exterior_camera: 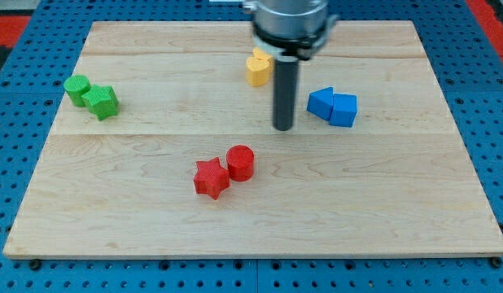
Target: Move blue triangle to the top left of the board
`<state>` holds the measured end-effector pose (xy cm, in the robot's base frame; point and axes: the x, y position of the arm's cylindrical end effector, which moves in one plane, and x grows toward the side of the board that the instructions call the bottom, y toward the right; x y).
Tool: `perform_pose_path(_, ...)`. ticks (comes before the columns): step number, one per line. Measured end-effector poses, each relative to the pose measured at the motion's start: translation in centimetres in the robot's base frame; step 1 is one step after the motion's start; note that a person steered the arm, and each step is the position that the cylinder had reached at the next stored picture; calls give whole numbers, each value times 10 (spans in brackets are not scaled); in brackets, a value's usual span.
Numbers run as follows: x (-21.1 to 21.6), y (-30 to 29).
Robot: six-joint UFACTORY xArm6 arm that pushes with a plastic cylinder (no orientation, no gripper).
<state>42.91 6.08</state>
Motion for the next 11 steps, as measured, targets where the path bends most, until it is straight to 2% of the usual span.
perform_pose_path(3,-21,17)
perform_pose_path(7,-41,106)
perform_pose_path(9,-94,70)
perform_pose_path(11,-152,70)
